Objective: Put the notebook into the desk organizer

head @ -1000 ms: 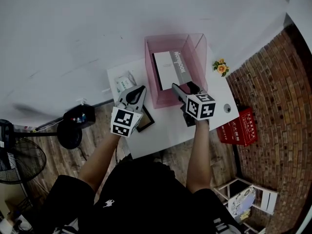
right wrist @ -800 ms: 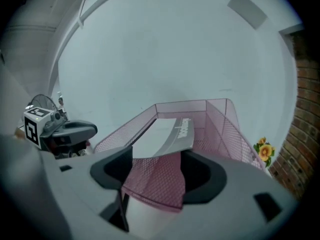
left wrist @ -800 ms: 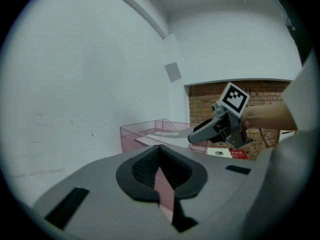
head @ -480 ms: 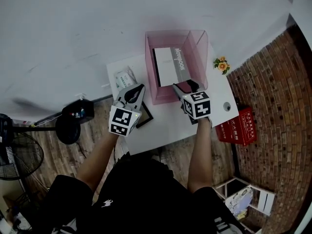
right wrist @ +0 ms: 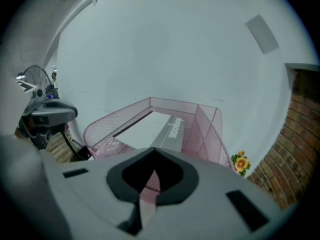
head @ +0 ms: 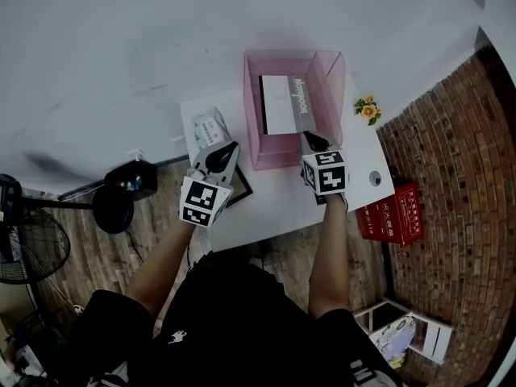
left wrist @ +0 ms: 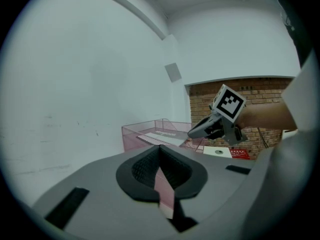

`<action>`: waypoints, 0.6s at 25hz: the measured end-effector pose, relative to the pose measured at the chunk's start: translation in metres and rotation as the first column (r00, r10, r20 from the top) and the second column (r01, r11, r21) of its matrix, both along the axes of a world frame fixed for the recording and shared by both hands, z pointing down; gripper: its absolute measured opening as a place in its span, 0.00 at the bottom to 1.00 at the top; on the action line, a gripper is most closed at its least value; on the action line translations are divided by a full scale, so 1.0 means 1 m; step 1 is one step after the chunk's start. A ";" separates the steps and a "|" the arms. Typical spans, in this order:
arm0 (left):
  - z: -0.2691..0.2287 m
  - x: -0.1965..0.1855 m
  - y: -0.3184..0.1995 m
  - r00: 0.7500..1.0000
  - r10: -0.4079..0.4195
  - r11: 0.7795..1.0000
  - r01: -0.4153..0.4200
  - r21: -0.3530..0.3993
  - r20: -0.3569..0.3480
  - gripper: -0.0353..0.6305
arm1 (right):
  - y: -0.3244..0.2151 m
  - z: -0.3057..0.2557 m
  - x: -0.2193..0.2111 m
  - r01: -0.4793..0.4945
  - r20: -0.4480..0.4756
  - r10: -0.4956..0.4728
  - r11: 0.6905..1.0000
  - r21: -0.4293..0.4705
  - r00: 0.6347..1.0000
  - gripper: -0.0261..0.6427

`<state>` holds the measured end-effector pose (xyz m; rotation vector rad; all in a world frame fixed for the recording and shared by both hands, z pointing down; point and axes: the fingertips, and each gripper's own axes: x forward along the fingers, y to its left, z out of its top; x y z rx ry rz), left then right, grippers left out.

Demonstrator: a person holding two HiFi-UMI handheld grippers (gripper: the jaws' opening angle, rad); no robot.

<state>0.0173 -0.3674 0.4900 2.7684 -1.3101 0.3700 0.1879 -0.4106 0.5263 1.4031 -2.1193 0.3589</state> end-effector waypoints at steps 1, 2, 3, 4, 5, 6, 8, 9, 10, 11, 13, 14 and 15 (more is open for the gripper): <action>0.000 0.000 0.003 1.000 -0.001 1.000 0.001 0.002 0.003 0.06 | 0.001 -0.001 0.002 -0.002 -0.011 0.002 1.000 0.005 1.000 0.04; -0.001 0.000 0.006 1.000 -0.003 1.000 0.003 0.007 0.005 0.06 | 0.003 -0.002 0.003 -0.001 -0.010 0.001 1.000 0.009 1.000 0.04; -0.004 0.001 0.008 1.000 -0.007 1.000 0.007 0.014 0.005 0.06 | 0.005 -0.004 0.003 -0.002 -0.001 0.002 1.000 0.012 1.000 0.04; -0.006 0.001 0.012 1.000 -0.012 1.000 0.012 0.020 0.004 0.06 | 0.008 -0.006 0.004 -0.004 0.014 0.004 1.000 0.016 1.000 0.04; -0.008 0.002 0.015 1.000 -0.016 1.000 0.016 0.024 0.002 0.06 | 0.012 -0.008 0.005 -0.008 0.031 0.007 1.000 0.024 0.999 0.04; -0.010 0.003 0.020 1.000 -0.019 0.999 0.019 0.025 -0.002 0.06 | 0.016 -0.011 0.006 -0.012 0.049 0.010 0.999 0.035 0.999 0.04; -0.014 0.005 0.029 1.000 -0.022 0.999 0.022 0.028 -0.016 0.06 | 0.026 -0.018 0.007 -0.019 0.092 0.013 0.998 0.062 0.996 0.04; -0.017 0.007 0.034 1.000 -0.020 0.999 0.021 0.030 -0.023 0.06 | 0.031 -0.022 0.007 -0.023 0.117 0.014 0.997 0.076 0.993 0.04; -0.020 0.009 0.040 0.999 -0.018 0.999 0.019 0.032 -0.029 0.06 | 0.038 -0.025 0.007 -0.027 0.143 0.014 0.995 0.091 0.990 0.04; -0.022 0.011 0.045 0.999 -0.015 0.999 0.016 0.033 -0.035 0.06 | 0.045 -0.029 0.007 -0.033 0.169 0.015 0.994 0.105 0.986 0.04; -0.028 0.015 0.057 0.999 -0.012 0.999 0.014 0.039 -0.042 0.06 | 0.060 -0.034 0.009 -0.047 0.210 0.019 0.990 0.132 0.978 0.04; -0.030 0.017 0.063 0.999 -0.012 0.999 0.013 0.046 -0.039 0.06 | 0.068 -0.036 0.011 -0.055 0.223 0.022 0.988 0.144 0.975 0.04; -0.032 0.019 0.069 0.999 -0.012 0.998 0.014 0.055 -0.035 0.06 | 0.076 -0.038 0.013 -0.063 0.233 0.025 0.986 0.155 0.972 0.04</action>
